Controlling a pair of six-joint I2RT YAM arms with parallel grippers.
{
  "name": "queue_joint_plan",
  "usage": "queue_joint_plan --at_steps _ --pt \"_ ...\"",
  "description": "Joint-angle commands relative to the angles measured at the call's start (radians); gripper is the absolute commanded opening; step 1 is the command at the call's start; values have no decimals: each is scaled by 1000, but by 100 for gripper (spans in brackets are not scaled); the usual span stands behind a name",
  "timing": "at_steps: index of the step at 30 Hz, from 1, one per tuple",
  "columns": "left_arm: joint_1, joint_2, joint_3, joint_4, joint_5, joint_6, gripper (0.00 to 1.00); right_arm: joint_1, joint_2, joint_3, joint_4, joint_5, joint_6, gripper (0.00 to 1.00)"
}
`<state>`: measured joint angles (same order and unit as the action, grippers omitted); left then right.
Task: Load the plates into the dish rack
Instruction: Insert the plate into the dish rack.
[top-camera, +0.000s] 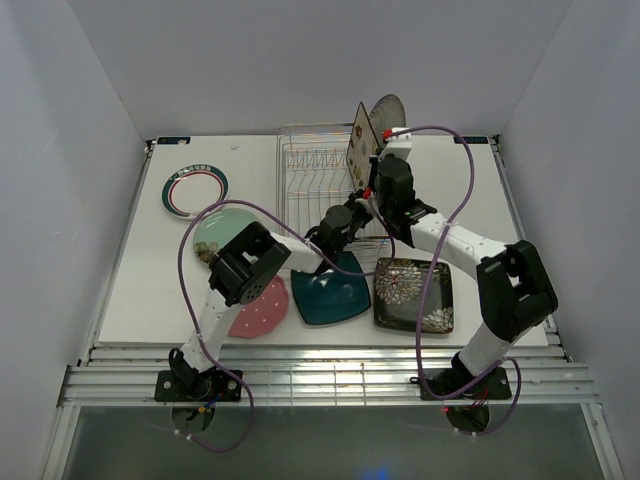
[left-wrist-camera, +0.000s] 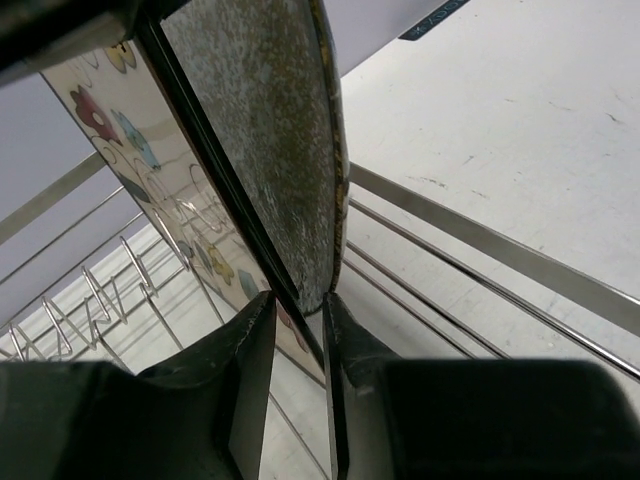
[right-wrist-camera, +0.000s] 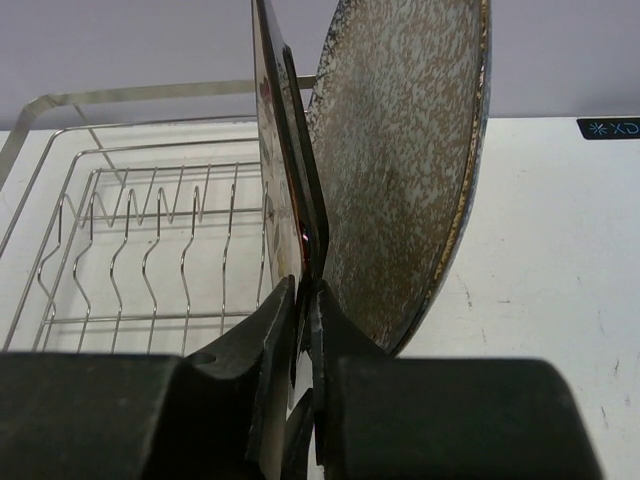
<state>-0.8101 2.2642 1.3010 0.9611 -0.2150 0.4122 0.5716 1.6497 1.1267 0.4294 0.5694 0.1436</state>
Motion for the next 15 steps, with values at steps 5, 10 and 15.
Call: queue_joint_plan --at_steps 5,10,15 --pt "46 -58 -60 -203 -67 -42 41 73 -126 -33 52 -74 4 16" --pt "46 -98 -81 -205 -70 -42 59 73 -125 -36 51 -69 11 16" --pt "46 -149 -123 -205 -61 -47 67 73 -126 -38 39 -46 31 17"
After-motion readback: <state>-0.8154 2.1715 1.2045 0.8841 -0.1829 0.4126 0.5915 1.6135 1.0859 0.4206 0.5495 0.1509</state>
